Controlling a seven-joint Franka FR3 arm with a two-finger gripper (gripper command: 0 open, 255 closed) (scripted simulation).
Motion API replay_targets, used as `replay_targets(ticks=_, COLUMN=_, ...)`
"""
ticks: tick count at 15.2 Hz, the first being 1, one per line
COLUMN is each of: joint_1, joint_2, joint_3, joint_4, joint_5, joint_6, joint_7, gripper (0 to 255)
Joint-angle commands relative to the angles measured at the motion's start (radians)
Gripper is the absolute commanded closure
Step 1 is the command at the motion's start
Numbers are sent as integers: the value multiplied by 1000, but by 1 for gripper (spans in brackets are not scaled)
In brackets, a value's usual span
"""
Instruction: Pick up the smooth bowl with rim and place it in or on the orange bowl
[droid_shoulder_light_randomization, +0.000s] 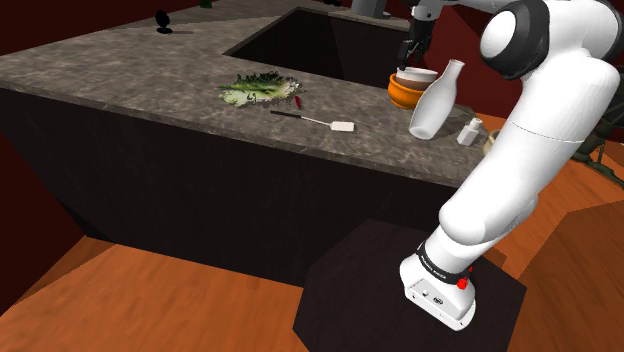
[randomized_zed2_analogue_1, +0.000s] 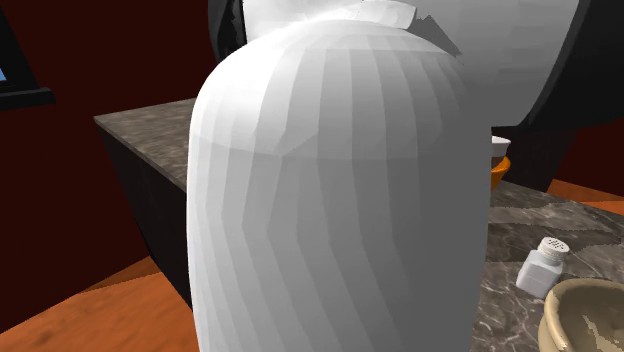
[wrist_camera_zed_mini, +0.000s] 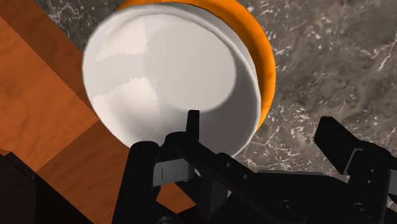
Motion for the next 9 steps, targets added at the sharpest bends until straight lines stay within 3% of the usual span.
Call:
replay_targets(ticks=1, joint_1=0, joint_2=14, joint_3=1, joint_4=84, joint_5=7, joint_6=-72, joint_7=-4, gripper=0)
replay_targets(ticks=9, joint_1=0, joint_2=19, joint_3=2, joint_4=117, joint_5=9, joint_6=-100, joint_7=-6, gripper=0)
